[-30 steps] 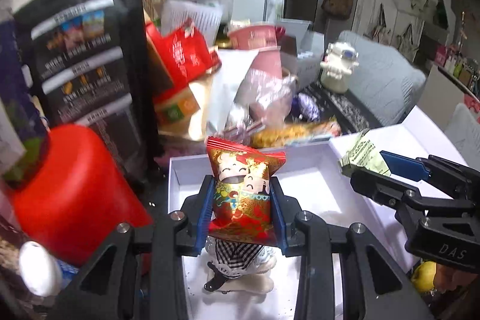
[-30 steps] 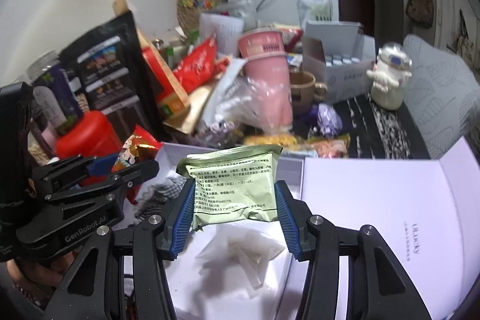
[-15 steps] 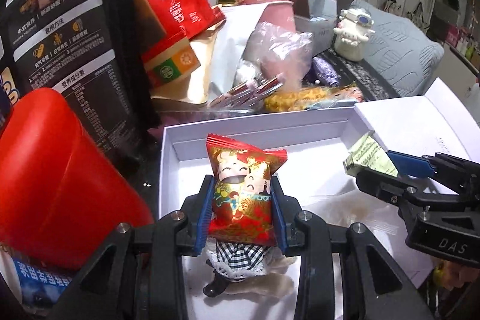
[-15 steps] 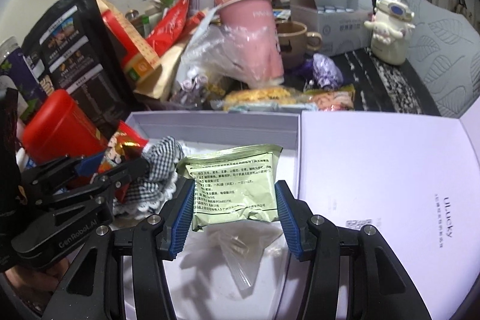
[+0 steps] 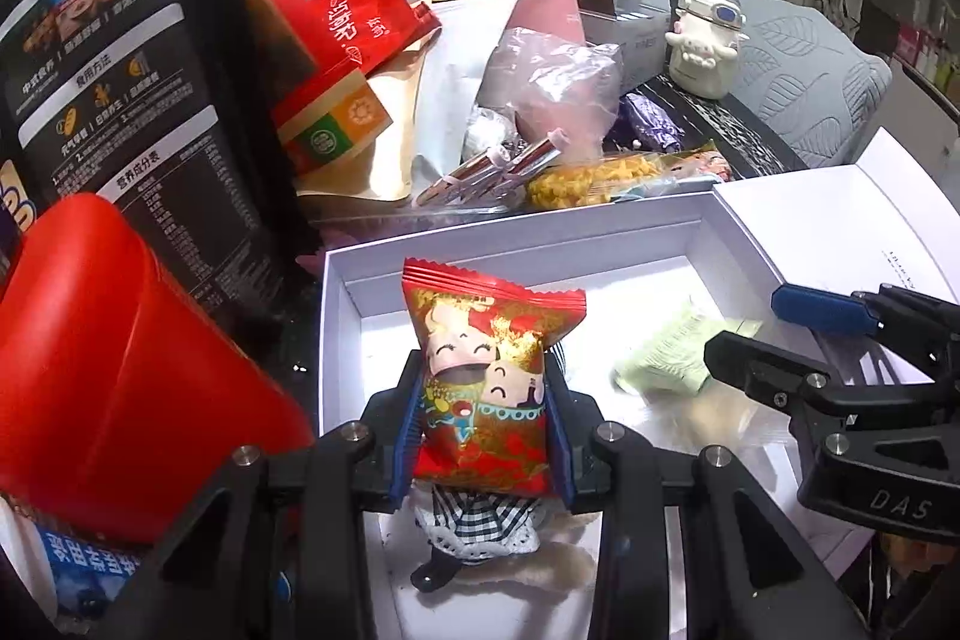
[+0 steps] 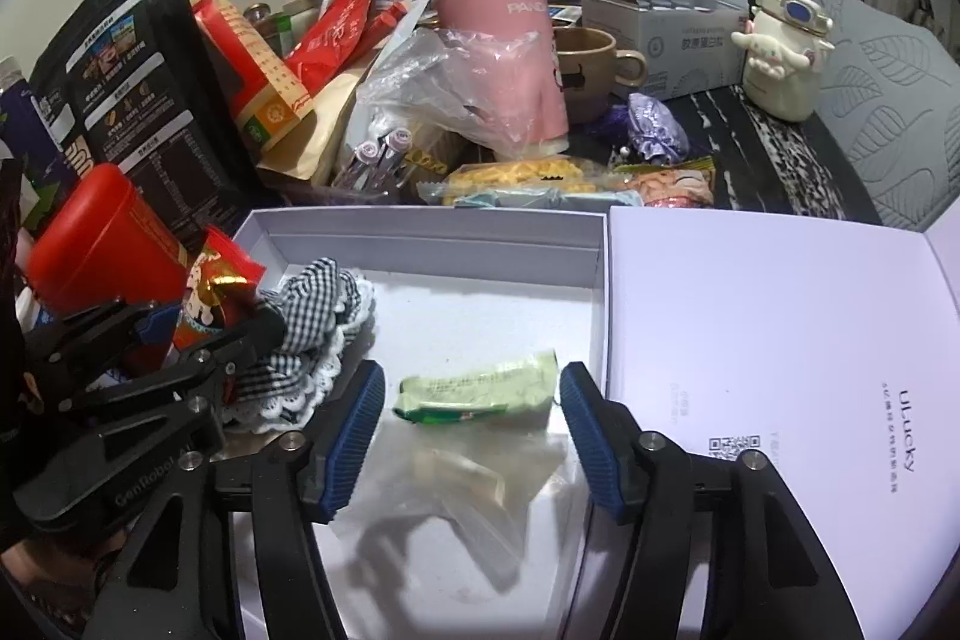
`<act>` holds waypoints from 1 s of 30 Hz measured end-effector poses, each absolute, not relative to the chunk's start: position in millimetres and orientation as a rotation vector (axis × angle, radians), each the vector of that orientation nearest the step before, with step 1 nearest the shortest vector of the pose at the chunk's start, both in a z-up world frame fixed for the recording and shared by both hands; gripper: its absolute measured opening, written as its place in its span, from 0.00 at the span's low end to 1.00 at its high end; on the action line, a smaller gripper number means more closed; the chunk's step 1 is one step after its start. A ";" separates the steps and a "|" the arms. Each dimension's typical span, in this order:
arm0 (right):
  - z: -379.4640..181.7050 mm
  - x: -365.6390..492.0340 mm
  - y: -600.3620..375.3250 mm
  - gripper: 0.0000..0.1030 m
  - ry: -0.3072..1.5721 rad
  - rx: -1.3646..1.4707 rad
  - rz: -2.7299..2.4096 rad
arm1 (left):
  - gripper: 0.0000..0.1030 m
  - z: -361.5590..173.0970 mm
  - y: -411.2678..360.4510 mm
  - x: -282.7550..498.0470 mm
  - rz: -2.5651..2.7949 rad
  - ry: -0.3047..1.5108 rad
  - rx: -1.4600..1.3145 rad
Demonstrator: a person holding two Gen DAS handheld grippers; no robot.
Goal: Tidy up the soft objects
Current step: 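Open both grippers to drop the sachet and snack packet into the box, then withdraw both grippers from the box back over the table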
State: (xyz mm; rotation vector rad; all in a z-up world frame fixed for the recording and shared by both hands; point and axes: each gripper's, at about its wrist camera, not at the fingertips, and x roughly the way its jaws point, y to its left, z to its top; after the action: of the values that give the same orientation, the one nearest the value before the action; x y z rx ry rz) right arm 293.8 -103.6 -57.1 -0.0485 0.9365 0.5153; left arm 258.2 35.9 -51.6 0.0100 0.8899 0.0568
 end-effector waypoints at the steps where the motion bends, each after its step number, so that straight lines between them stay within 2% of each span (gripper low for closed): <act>1: -54.9 293.0 -104.0 0.61 0.932 -0.050 0.515 | 0.34 -50.4 35.2 257.6 0.059 0.888 0.017; 4: -47.9 289.5 -105.9 0.66 0.912 -0.051 0.504 | 0.35 -45.5 34.8 257.0 0.057 0.889 0.013; 16: -13.7 267.2 -123.1 0.66 0.828 -0.015 0.416 | 0.37 -26.6 31.3 239.2 0.104 0.877 0.022; 30: 36.0 216.3 -140.4 0.66 0.748 -0.030 0.385 | 0.38 29.2 18.2 187.6 0.064 0.771 0.008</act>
State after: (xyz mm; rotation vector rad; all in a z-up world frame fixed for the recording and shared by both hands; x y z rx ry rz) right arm 216.3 -140.4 36.0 -0.0305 0.7481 0.3850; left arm 187.6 18.2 29.2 0.0081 0.7710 0.0637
